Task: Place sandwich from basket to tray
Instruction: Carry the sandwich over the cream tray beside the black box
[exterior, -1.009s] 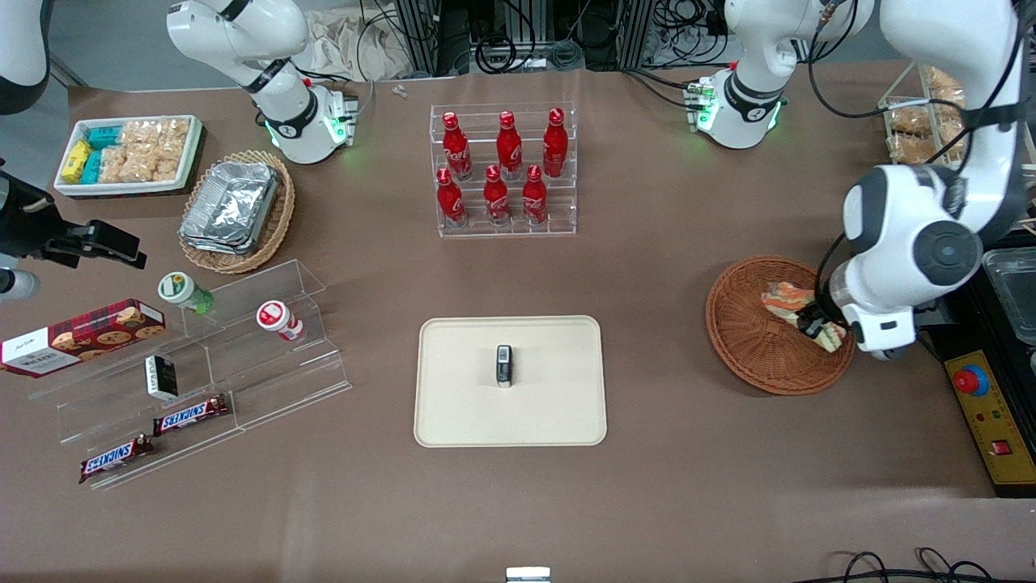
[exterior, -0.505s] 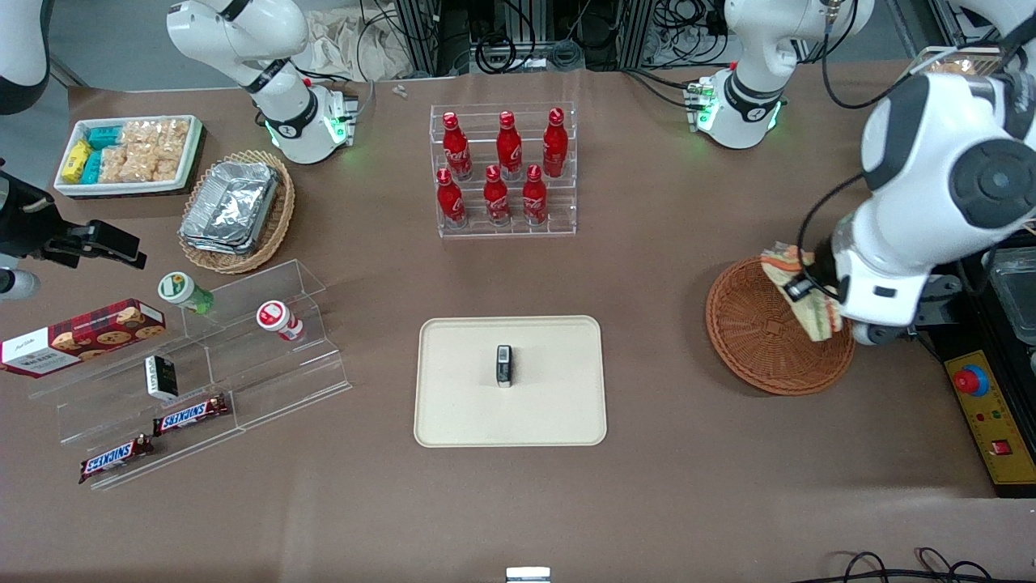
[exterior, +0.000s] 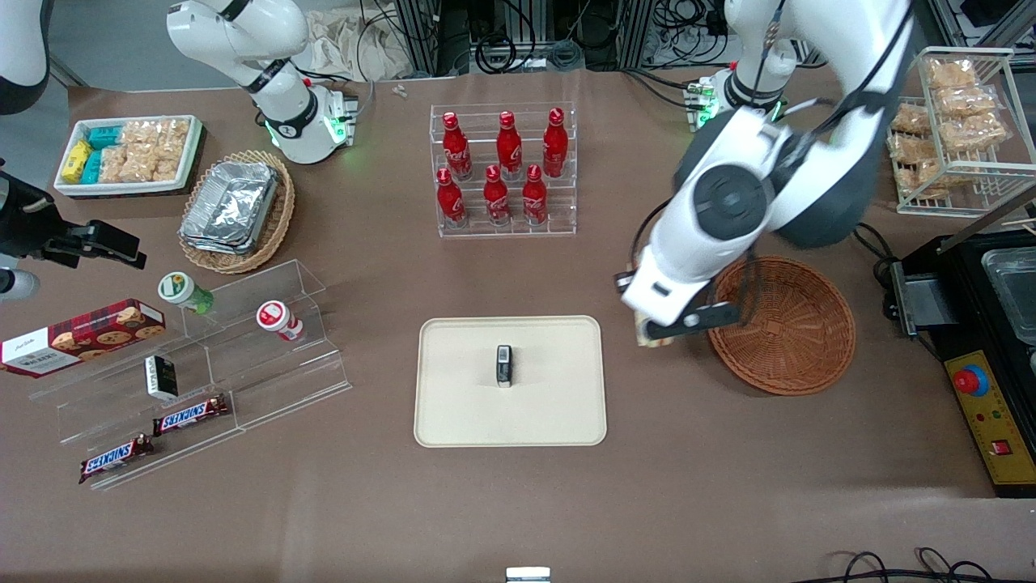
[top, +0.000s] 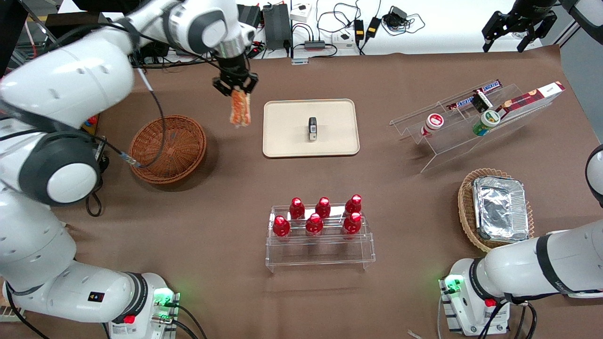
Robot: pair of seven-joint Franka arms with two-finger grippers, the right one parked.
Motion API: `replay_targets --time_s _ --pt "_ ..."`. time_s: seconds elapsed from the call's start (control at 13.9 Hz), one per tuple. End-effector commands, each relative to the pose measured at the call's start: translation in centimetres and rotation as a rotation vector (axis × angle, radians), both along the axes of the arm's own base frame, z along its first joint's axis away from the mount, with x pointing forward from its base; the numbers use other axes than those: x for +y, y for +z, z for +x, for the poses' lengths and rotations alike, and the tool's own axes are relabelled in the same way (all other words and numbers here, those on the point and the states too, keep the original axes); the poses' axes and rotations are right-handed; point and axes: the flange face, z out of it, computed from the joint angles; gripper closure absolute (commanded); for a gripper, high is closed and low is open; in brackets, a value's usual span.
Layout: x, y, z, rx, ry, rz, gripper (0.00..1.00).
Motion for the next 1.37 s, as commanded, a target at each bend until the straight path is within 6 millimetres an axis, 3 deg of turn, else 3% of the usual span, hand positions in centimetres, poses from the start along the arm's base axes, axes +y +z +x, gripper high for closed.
replay_targets --time_s 0.0,0.22,0.36,0.86,0.94,1.08,1.3 --pt "-4.7 -6.6 1.1 -0.035 -0.082 -0.023 1.0" --pt "-6.0 -12.4 1.8 -0.069 -0.117 -0.017 1.0" --pt "-6.4 -14.8 2.3 -0.1 -0.126 -0.029 1.0" --pt "-6.5 -19.0 3.5 -0.131 -0.13 -0.066 0.99" --pt "-6.3 -19.0 3.6 -0.13 -0.127 -0.066 0.71" --pt "-6.2 -19.0 3.7 -0.132 -0.124 -0.065 0.01" --pt "-6.2 -18.9 3.8 -0.14 -0.123 -0.072 0.0"
